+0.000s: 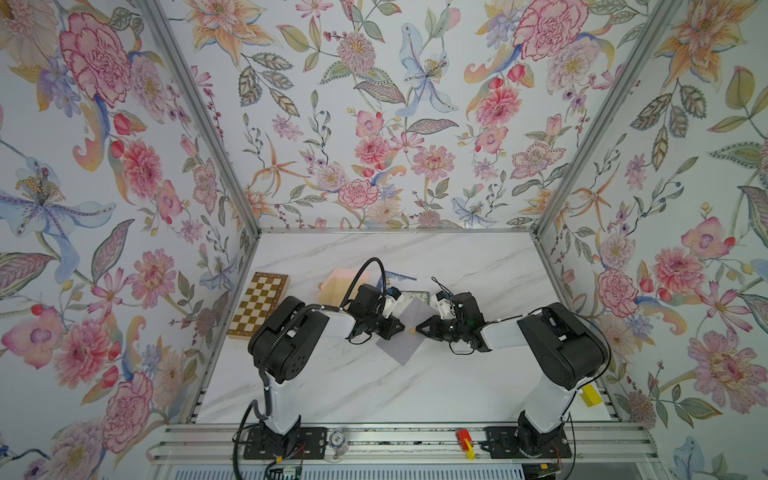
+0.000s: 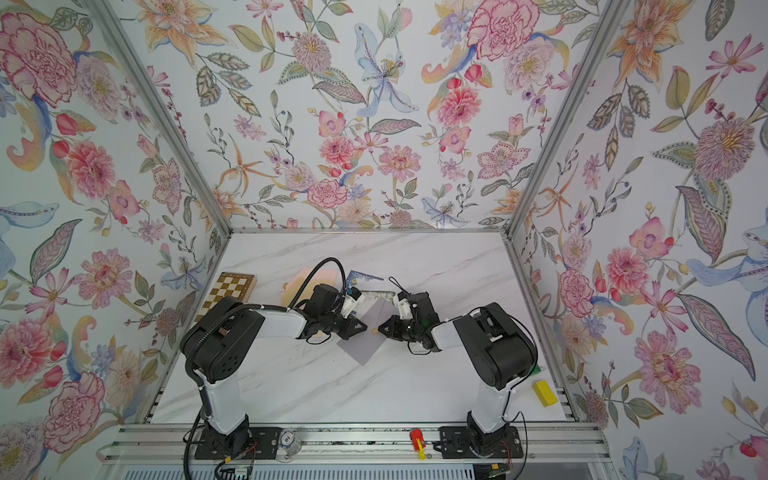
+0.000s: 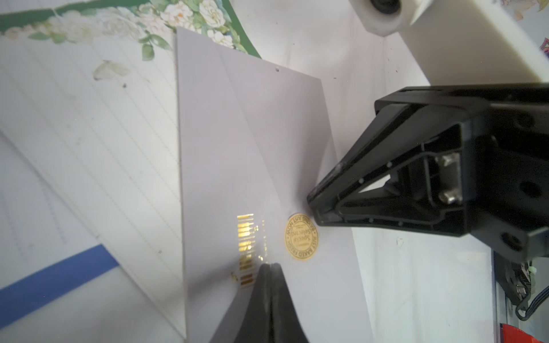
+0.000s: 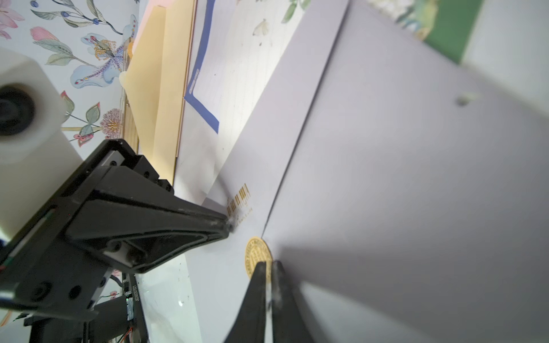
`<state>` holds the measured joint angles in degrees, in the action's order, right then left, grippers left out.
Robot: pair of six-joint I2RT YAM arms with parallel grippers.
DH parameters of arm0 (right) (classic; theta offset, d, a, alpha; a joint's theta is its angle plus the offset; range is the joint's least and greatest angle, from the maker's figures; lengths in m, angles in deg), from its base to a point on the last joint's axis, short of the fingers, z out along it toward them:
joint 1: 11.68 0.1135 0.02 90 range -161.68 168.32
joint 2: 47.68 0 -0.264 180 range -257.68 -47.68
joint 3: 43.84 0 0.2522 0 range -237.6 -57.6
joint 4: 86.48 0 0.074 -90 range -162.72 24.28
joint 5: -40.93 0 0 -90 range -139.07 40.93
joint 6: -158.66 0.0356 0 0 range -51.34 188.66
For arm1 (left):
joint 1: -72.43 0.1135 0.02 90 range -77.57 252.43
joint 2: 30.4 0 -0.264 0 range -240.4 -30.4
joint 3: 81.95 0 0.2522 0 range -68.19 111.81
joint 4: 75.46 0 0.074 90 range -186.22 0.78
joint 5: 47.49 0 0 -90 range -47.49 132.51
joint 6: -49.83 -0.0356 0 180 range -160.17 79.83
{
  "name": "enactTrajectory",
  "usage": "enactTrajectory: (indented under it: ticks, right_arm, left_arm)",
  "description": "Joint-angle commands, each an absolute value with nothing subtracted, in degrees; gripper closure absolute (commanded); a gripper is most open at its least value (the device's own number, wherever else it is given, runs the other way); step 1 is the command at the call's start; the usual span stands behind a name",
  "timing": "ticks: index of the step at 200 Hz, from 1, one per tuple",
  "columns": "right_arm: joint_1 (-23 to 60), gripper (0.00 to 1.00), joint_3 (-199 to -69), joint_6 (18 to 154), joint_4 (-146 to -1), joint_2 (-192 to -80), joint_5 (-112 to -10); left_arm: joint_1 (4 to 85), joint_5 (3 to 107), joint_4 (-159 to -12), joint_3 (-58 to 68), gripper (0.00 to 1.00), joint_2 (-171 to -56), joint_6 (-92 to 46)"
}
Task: Fold the letter paper in half and place it into the envelope
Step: Fold the envelope flap on the envelope.
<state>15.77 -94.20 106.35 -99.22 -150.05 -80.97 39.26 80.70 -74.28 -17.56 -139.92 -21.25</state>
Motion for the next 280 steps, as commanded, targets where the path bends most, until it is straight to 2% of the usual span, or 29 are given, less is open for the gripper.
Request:
enactTrajectory:
  ticks: [1,64,145,167,201,280]
  right_arm:
    - [14.8,0.89,-92.06,103.25,-89.13,-148.61,-76.23]
    - [15.54,0.89,-97.72,101.75,-89.52,-142.34,-79.04]
    - [19.4,0.9,-106.09,103.16,-87.48,-150.61,-79.77]
    - [20.61,0.9,-105.57,103.61,-87.5,-151.38,-79.32]
    - [20.84,0.97,-102.69,105.17,-88.84,-151.56,-78.56]
    - [20.58,0.99,-97.11,105.31,-88.37,-152.94,-77.32]
  left_arm:
    - [38.9,77.05,-78.37,-19.76,0.97,-143.22,-21.36]
    - [38.92,76.7,-78.6,-19.85,0.96,-142.85,-21.37]
    - [38.92,76.08,-79.0,-20.11,0.97,-142.42,-21.33]
    - [38.93,76.21,-78.9,-20.2,0.98,-142.46,-21.2]
    - [38.93,76.33,-78.72,-20.53,1.0,-142.45,-21.18]
    - [38.97,75.82,-81.39,-19.15,1.0,-143.39,-21.71]
